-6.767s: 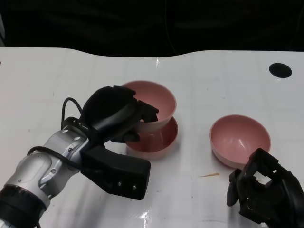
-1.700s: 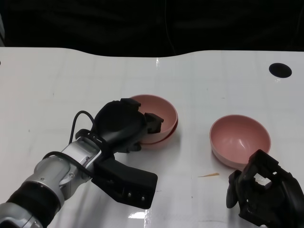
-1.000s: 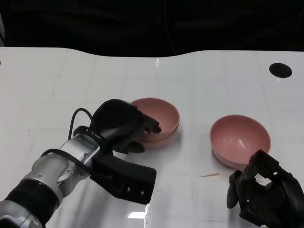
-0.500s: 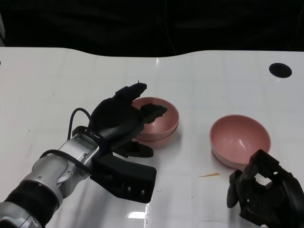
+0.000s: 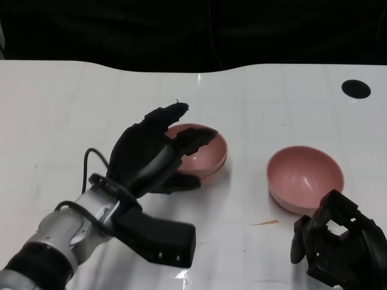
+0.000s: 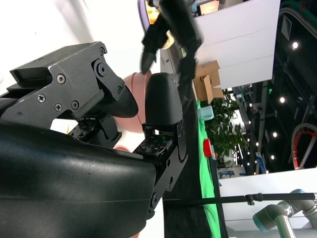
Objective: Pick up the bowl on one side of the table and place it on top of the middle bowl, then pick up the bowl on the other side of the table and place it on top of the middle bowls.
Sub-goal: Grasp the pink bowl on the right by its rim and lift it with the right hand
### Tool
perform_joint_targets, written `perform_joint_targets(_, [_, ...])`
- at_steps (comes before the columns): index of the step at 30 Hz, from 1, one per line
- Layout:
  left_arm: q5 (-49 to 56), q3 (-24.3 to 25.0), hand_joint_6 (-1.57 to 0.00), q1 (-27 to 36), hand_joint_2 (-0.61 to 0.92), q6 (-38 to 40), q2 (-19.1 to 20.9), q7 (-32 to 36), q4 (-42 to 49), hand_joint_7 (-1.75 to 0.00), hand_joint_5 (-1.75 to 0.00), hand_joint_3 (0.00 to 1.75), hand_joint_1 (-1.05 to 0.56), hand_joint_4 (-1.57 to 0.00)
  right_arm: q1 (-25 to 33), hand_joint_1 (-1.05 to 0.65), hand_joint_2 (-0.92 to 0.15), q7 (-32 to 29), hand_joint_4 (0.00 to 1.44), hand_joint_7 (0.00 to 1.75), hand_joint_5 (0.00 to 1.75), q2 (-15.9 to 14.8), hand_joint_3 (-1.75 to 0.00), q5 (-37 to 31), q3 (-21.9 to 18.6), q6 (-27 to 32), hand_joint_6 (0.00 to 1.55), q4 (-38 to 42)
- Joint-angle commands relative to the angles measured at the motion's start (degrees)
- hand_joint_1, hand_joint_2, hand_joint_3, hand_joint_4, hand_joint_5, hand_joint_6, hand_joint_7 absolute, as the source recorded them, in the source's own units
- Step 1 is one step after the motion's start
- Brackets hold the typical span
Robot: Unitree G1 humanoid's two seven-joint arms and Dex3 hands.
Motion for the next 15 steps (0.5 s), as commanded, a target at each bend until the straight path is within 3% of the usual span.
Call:
perform_joint_targets(1, [-1.7,3.2,-1.04,3.4,0.9,-7.5,1.9,13.1,0.2,-0.07,-0.17,0.04,-0.2,-0.96,-0.4,-0.02,-0.6,0.2,0.94,1.69,1.75,-0.9,-1.26,0.6,-0.9,-0.8,0.64,0.4])
perform_joint_targets(3, [-5.2,5.5,-1.1,5.8,0.92,-12.2,2.8,13.1,-1.1,-0.08,-0.26,0.11,-0.15,-1.01,-0.5,-0.02,-0.6,0.6,0.94,1.69,1.75,-1.2,-1.26,0.9,-1.0,-0.2,0.64,0.4])
perform_joint_targets(5, [-9.0,7.7,-1.16,8.1,0.92,-16.4,3.2,11.5,-2.5,-0.05,-0.66,0.12,-0.1,-0.85,-0.5,-0.01,-0.61,0.8,0.94,1.69,1.75,-1.3,-1.26,1.1,-1.1,0.2,0.64,0.4])
perform_joint_targets(7, [-15.9,10.6,-1.22,12.0,0.91,-21.6,3.8,7.5,-5.6,-0.07,-0.9,0.14,0.01,-0.77,-0.6,-0.01,-0.61,0.9,0.93,1.69,1.75,-1.5,-1.25,1.2,-1.3,0.5,0.64,0.3])
perform_joint_targets(8, [-19.6,11.9,-1.25,14.1,0.87,-23.1,3.9,4.8,-7.5,-0.09,-1.03,0.27,0.07,-0.74,-0.6,-0.01,-0.61,1.0,0.93,1.68,1.75,-1.5,-1.25,1.2,-1.4,0.5,0.64,0.3])
perform_joint_targets(10, [-25.8,13.9,-1.26,17.5,0.67,-24.1,4.0,-0.8,-11.1,-0.17,-1.12,0.73,0.12,-0.75,-0.6,-0.01,-0.61,1.1,0.93,1.68,1.75,-1.6,-1.24,1.0,-1.4,0.4,0.64,0.3])
perform_joint_targets(11, [-29.2,14.8,-1.26,19.2,0.63,-23.7,4.0,-4.1,-13.1,-0.2,-1.14,0.84,0.12,-0.76,-0.6,-0.01,-0.61,1.2,0.93,1.68,1.75,-1.6,-1.24,1.0,-1.5,0.3,0.64,0.4])
perform_joint_targets(13, [-37.5,16.4,-1.17,23.2,0.56,-22.0,4.1,-11.4,-17.9,-0.46,-1.22,1.07,0.13,-0.78,-0.8,-0.02,-0.61,1.3,0.93,1.67,1.75,-1.8,-1.23,0.9,-1.7,0.1,0.64,0.7])
perform_joint_targets(14, [-40.8,17.1,-1.05,24.8,0.54,-20.8,4.1,-14.6,-20.1,-0.76,-1.3,1.16,0.14,-0.79,-0.9,-0.02,-0.61,1.4,0.93,1.67,1.75,-1.8,-1.22,0.8,-1.8,-0.1,0.64,0.9])
perform_joint_targets(15, [-45.3,17.8,-0.98,26.9,0.54,-18.5,4.0,-18.3,-23.1,-0.92,-1.34,1.2,0.14,-0.79,-0.9,-0.02,-0.61,1.4,0.93,1.67,1.75,-1.9,-1.22,0.8,-1.8,0.1,0.64,0.8])
